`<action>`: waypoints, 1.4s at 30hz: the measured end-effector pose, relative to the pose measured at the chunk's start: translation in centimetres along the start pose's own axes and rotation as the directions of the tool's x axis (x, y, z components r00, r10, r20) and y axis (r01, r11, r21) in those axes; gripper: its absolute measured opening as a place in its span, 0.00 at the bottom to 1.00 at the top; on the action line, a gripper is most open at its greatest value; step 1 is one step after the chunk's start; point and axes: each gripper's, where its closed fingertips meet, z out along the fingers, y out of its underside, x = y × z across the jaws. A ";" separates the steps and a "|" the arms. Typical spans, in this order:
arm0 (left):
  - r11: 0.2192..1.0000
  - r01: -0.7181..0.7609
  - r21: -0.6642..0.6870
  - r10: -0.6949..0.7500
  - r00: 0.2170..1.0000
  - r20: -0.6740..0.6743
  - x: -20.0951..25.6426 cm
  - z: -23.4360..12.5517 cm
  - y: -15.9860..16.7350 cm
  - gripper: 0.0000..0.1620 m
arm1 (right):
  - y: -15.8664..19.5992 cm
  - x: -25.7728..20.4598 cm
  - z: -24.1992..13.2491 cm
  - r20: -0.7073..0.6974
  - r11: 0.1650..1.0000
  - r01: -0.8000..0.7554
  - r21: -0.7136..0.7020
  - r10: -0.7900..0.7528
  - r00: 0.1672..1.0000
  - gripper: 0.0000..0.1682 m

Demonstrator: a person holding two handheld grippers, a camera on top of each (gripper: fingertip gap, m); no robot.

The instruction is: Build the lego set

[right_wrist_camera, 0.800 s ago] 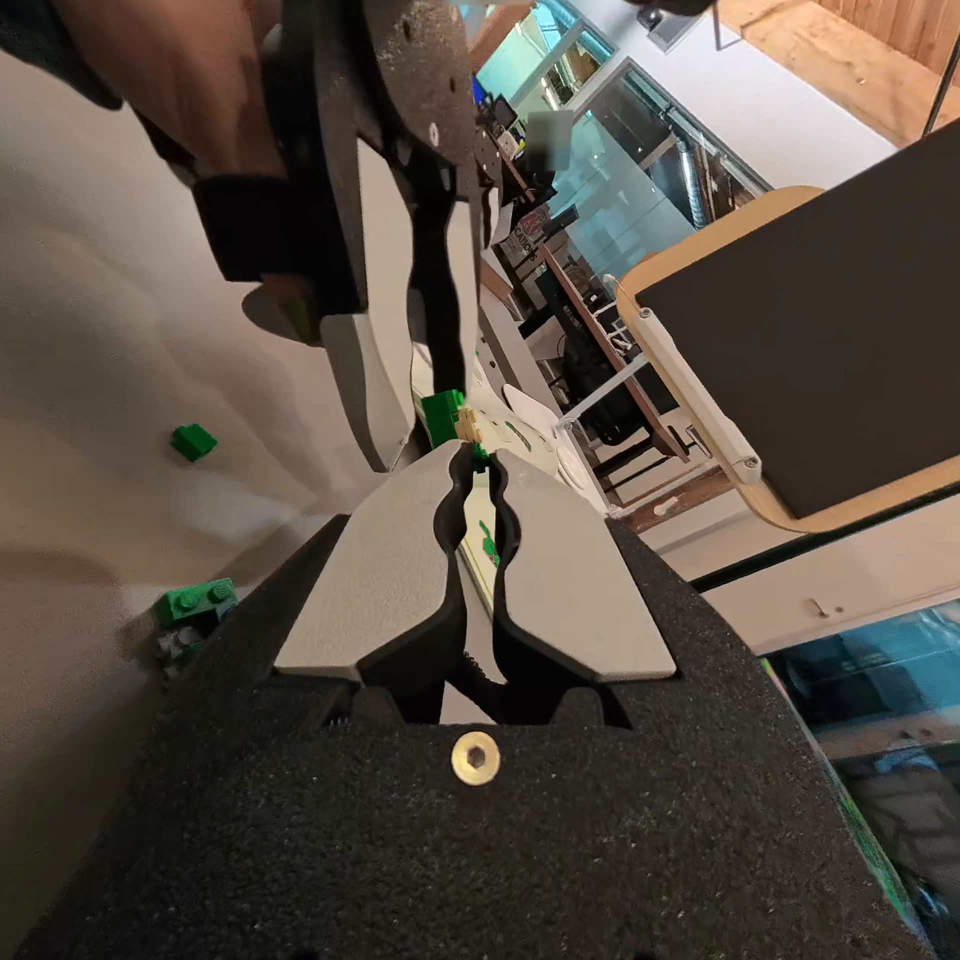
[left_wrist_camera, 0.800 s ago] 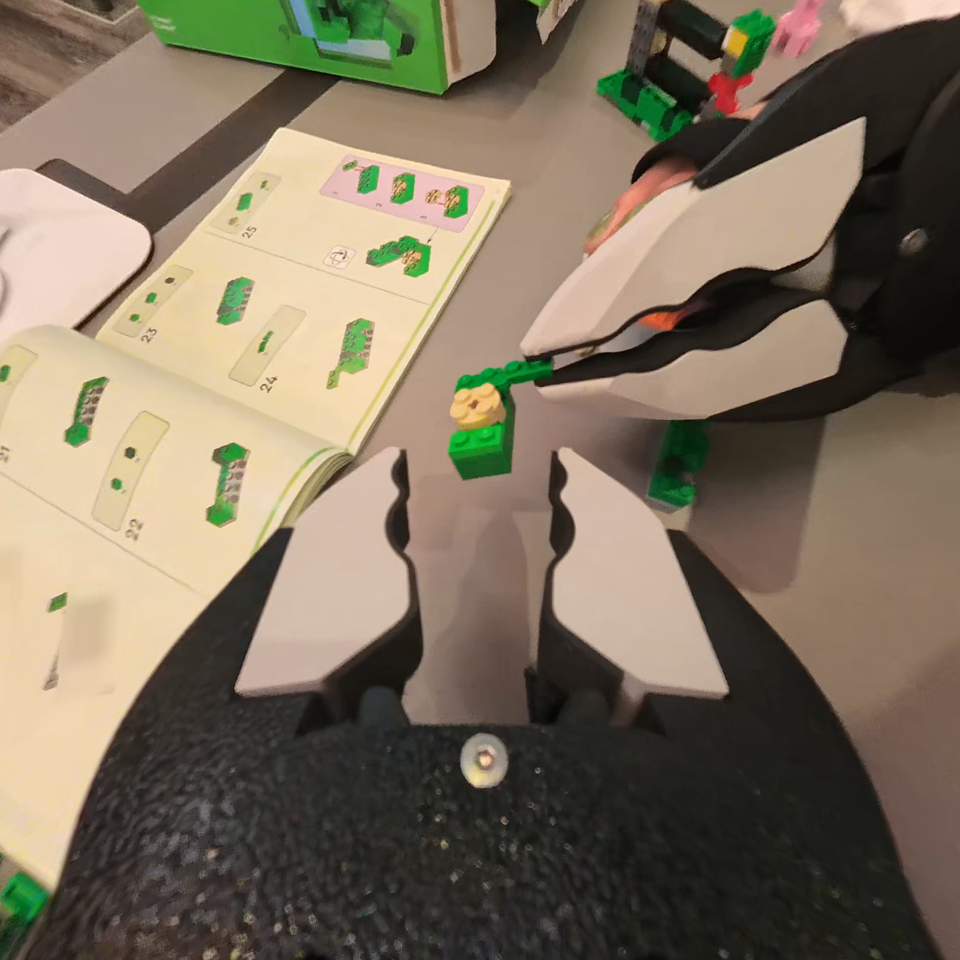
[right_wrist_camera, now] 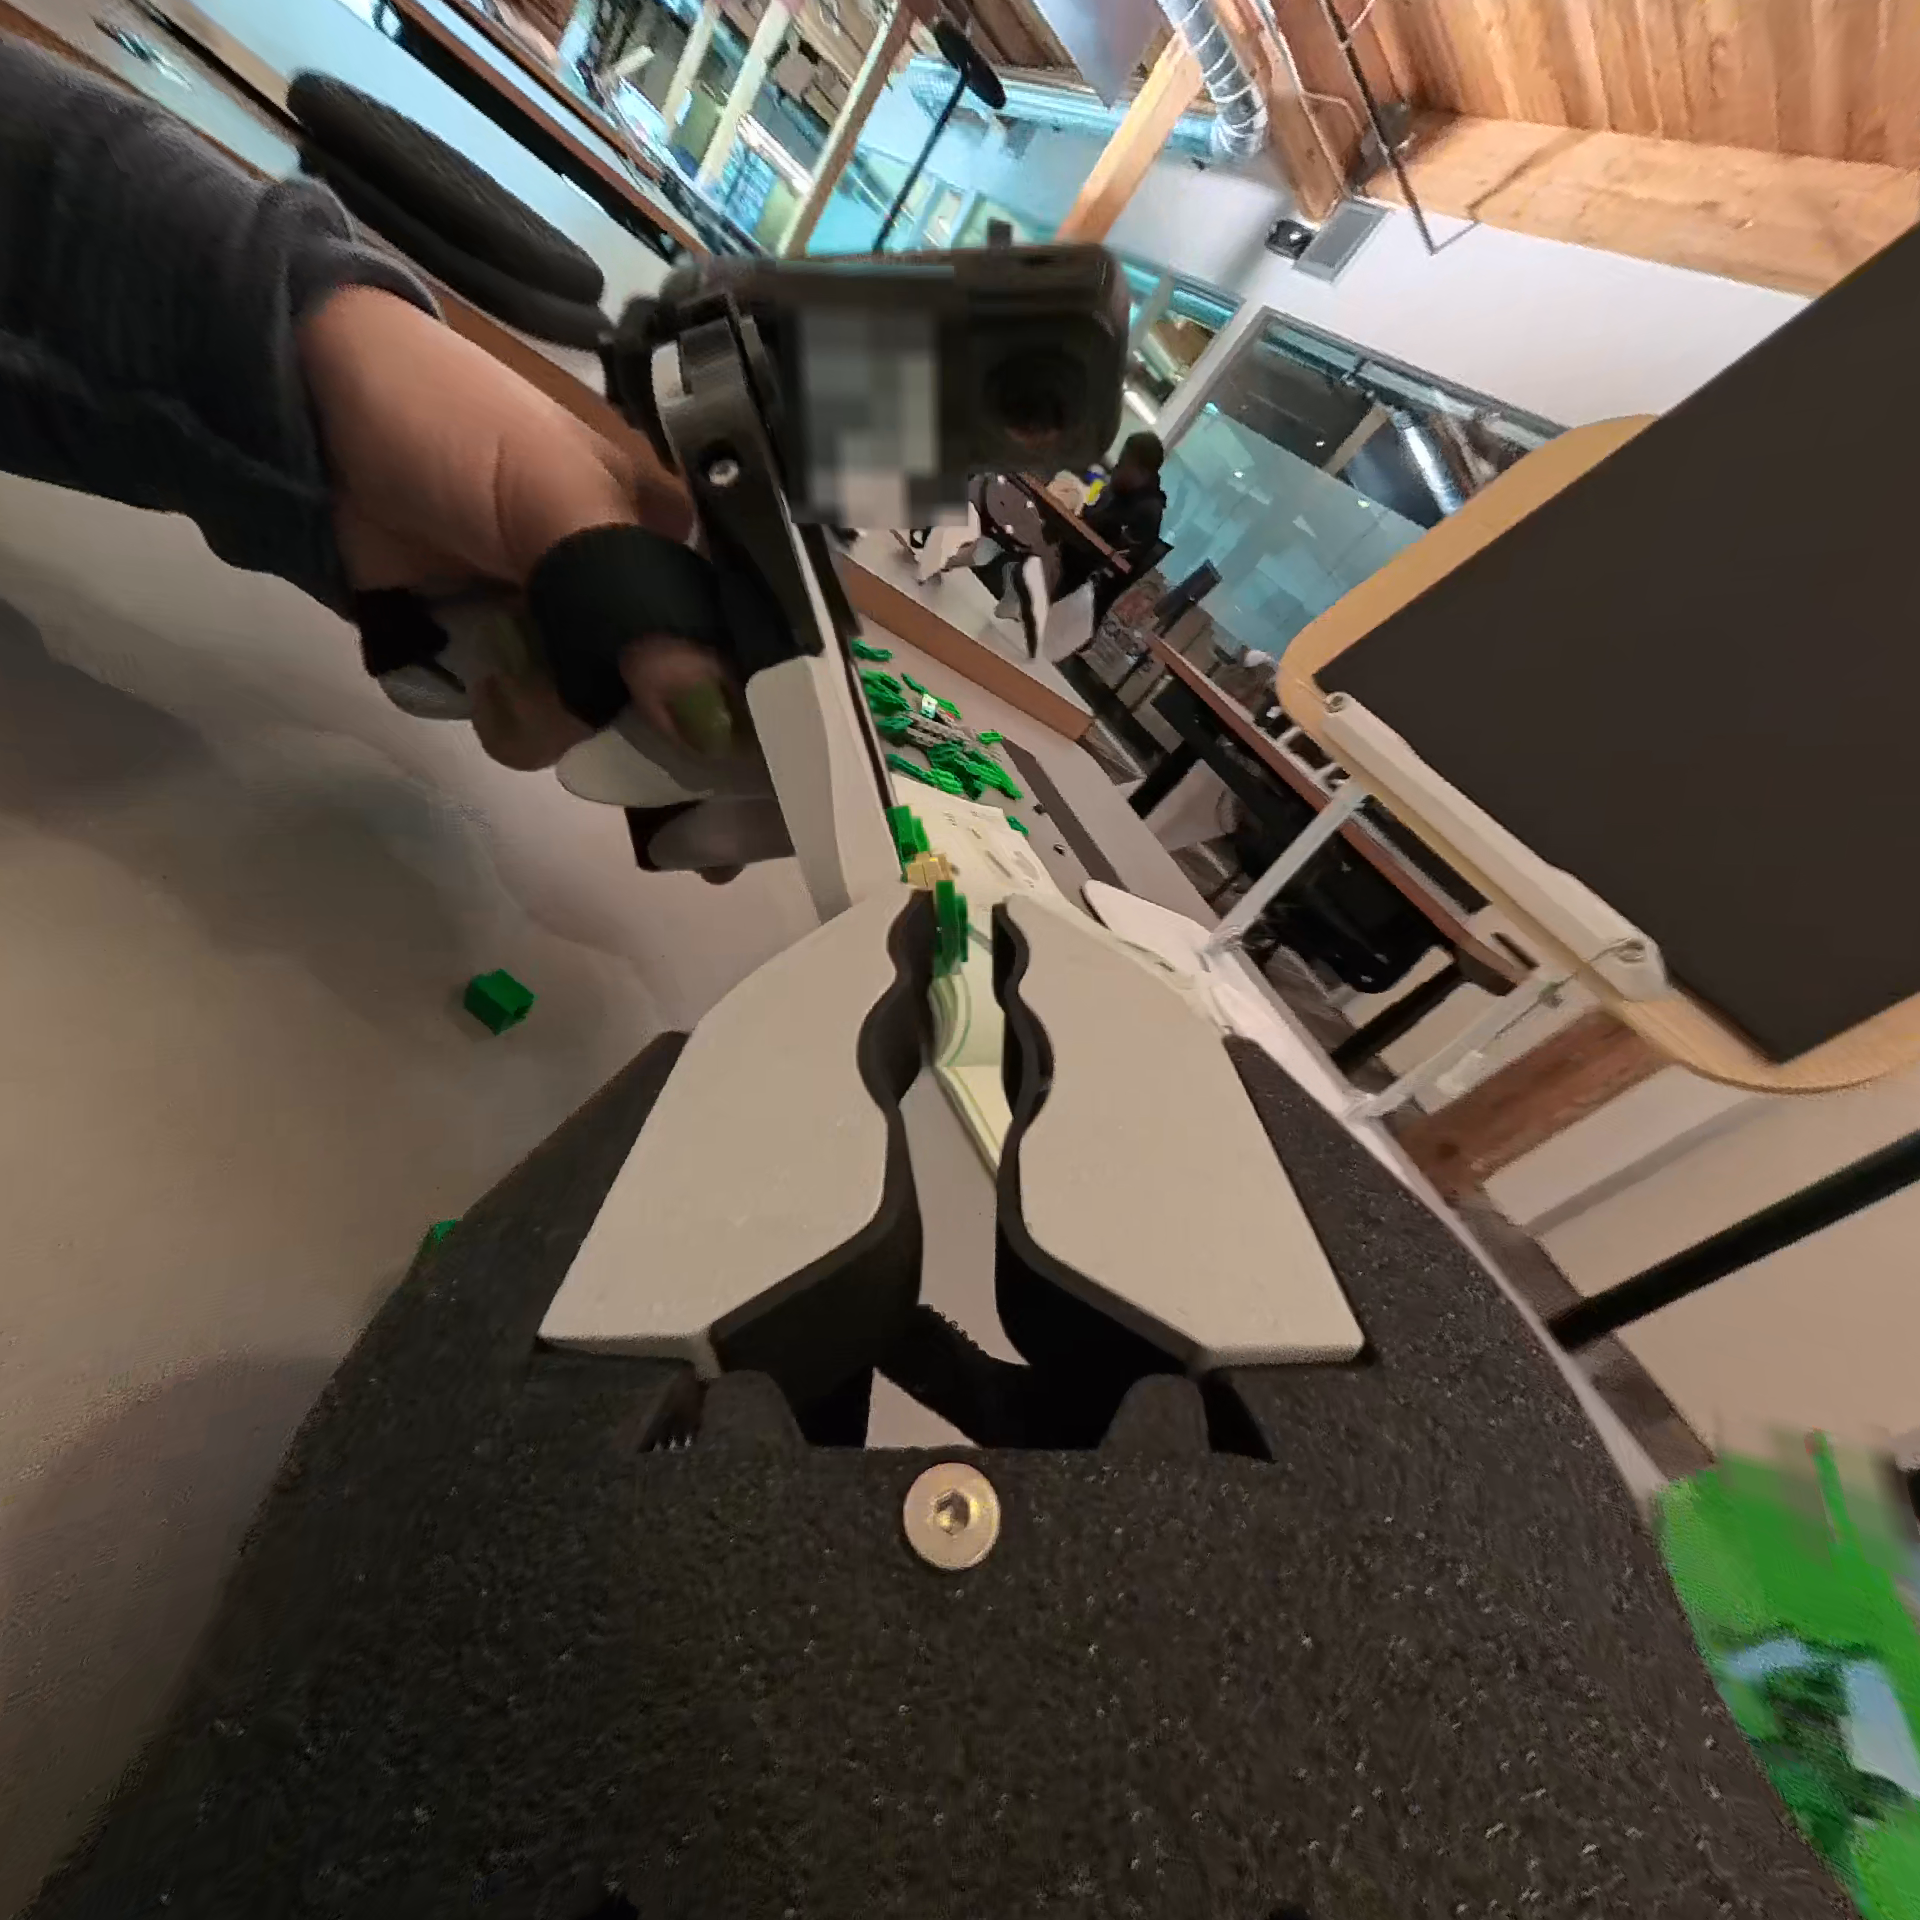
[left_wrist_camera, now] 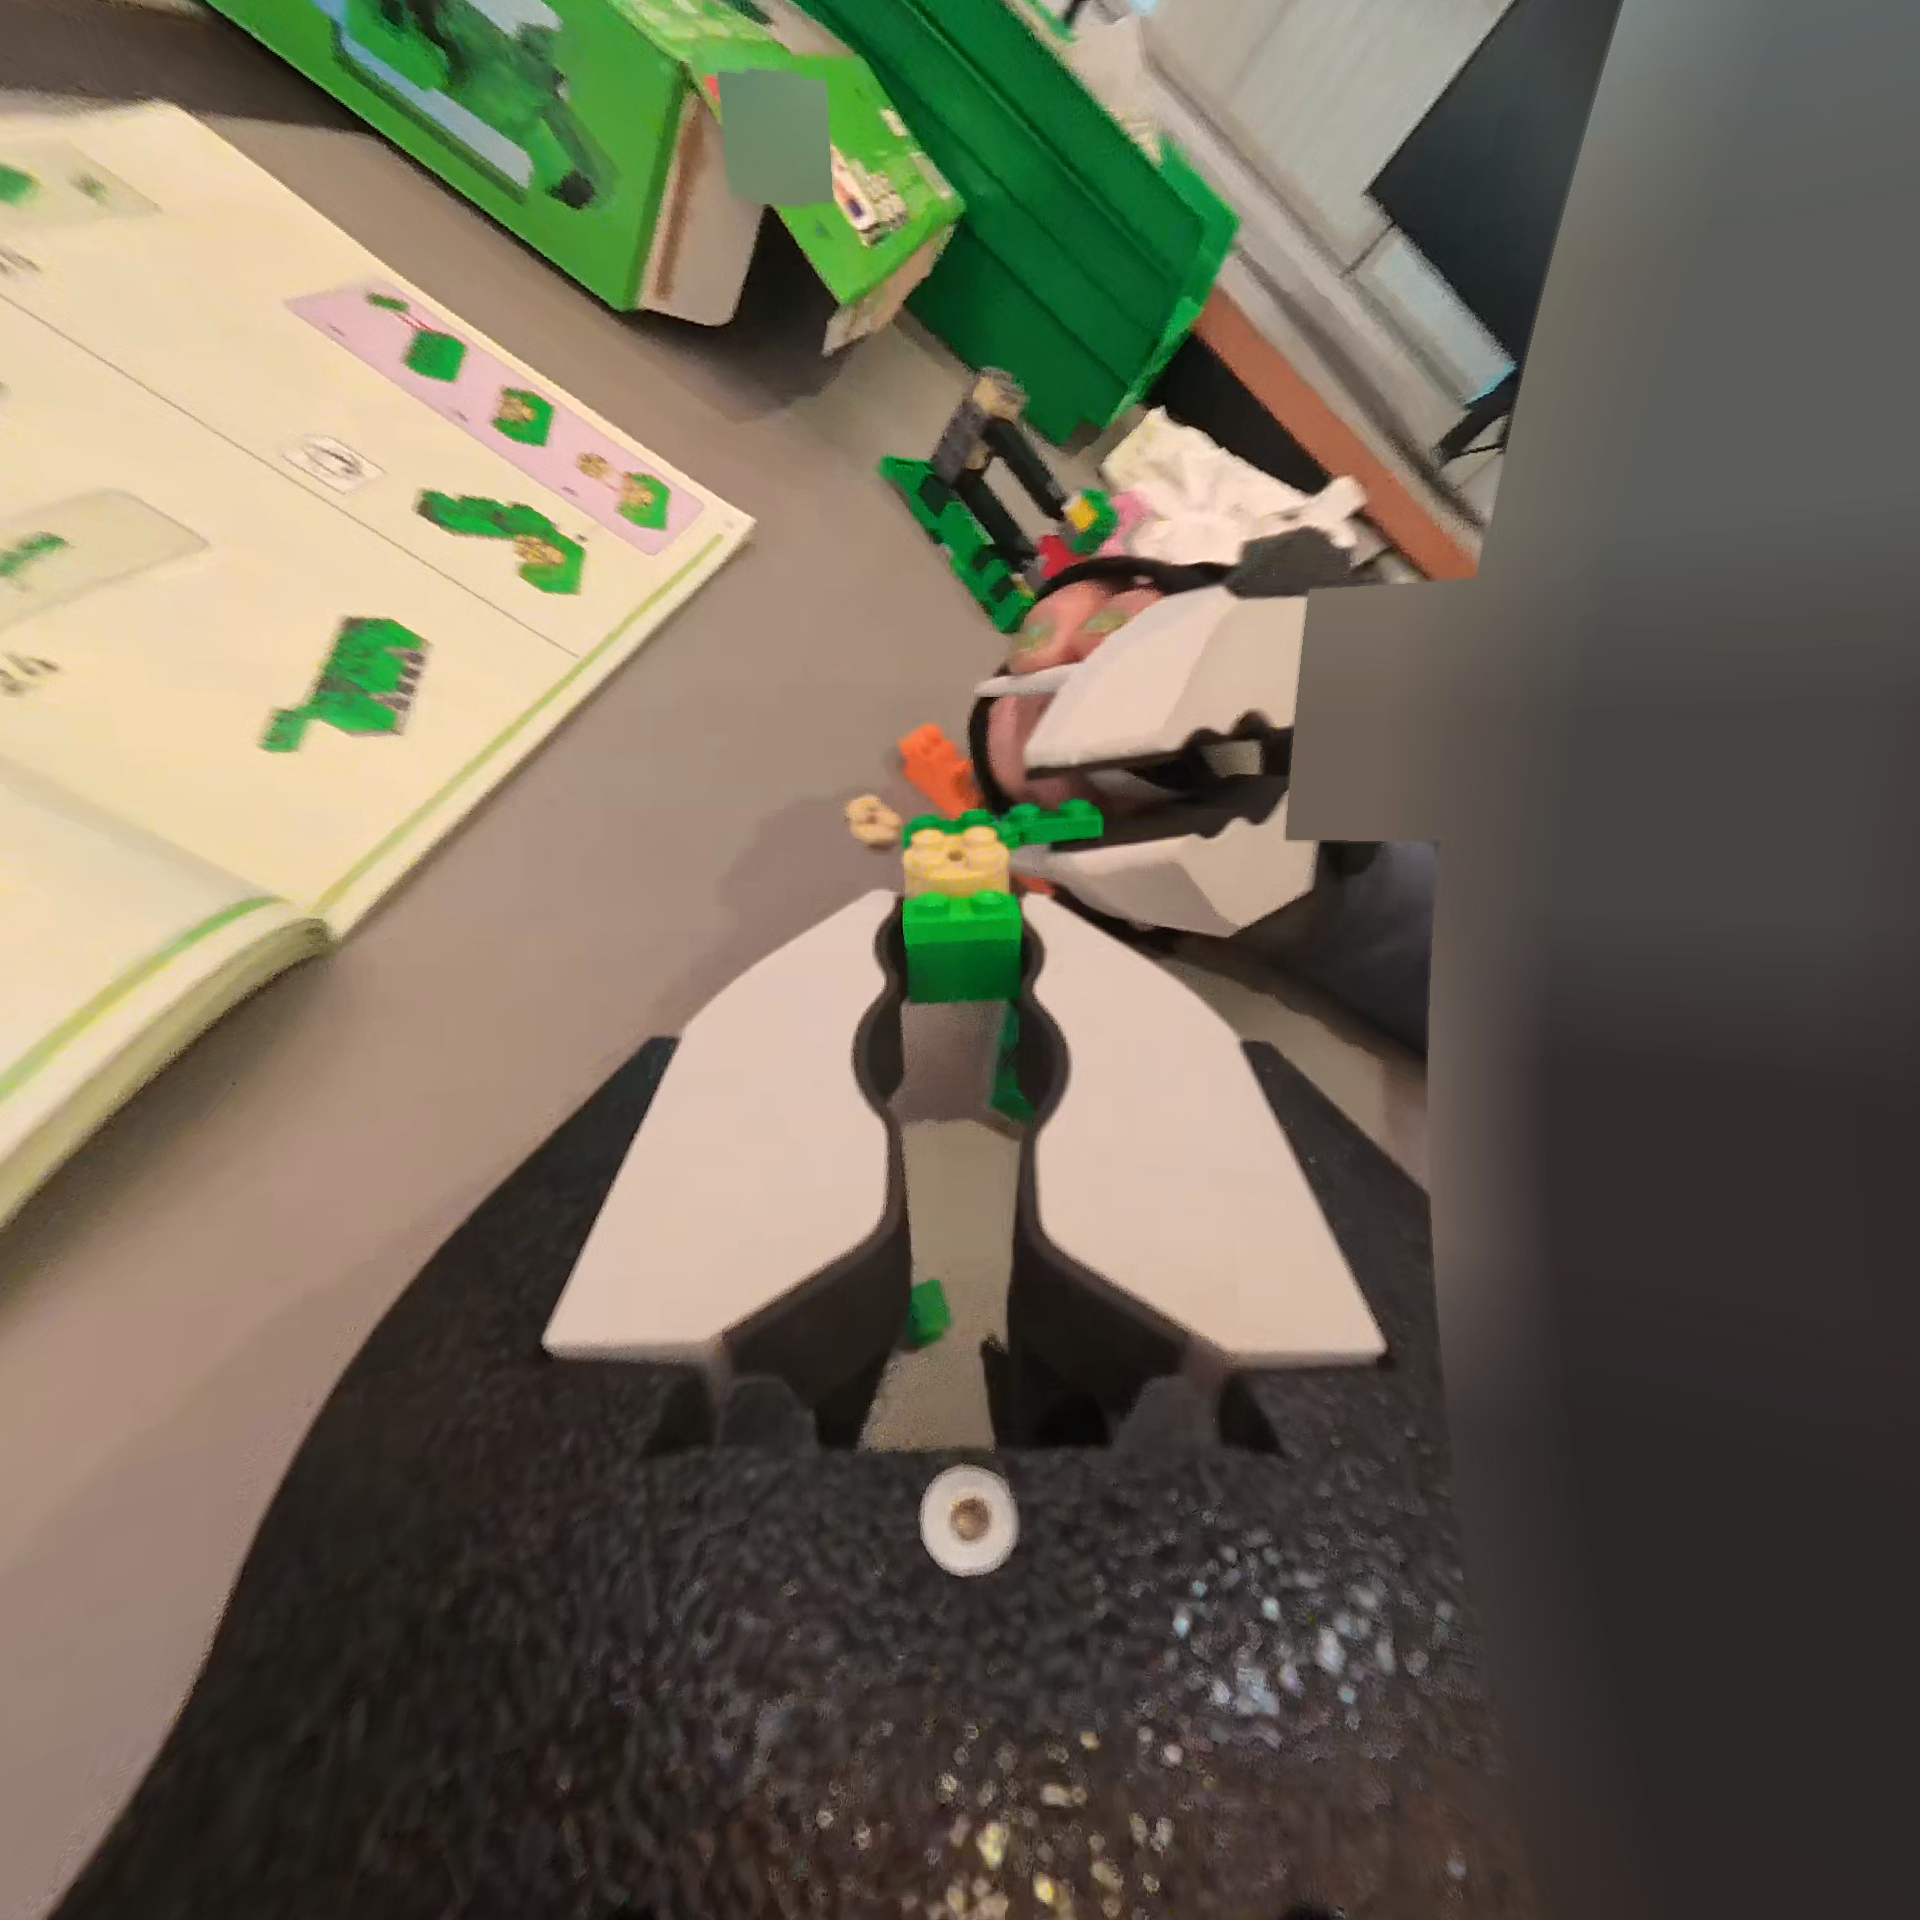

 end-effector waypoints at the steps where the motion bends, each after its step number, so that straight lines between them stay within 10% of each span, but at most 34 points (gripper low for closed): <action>1: 0.999 0.040 0.003 -0.039 0.998 -0.050 0.4 0.0 0.0 0.10 | 0.0 0.0 -0.1 0.022 0.999 -0.038 0.008 0.038 0.999 0.08; 12: 0.986 0.147 -0.079 -0.161 0.963 -0.216 1.9 0.0 1.2 0.10 | -0.6 -1.5 -0.7 0.244 0.962 -0.267 0.050 0.247 0.938 0.04; 27: 0.997 0.080 -0.002 -0.078 0.972 -0.223 1.8 0.0 0.6 0.10 | -0.6 -0.5 -0.8 0.187 0.955 -0.285 0.079 0.267 0.945 0.14; 35: 0.917 -0.268 0.295 0.243 0.963 0.119 -0.9 -2.3 -2.7 0.11 | -0.2 8.6 -4.8 -0.451 0.991 -0.050 0.121 0.099 0.887 0.09; 42: 0.859 -0.321 0.400 0.247 0.942 0.225 -1.4 -3.9 -4.0 0.10 | 0.3 9.8 -5.6 -0.547 0.997 -0.024 0.068 0.057 0.835 0.05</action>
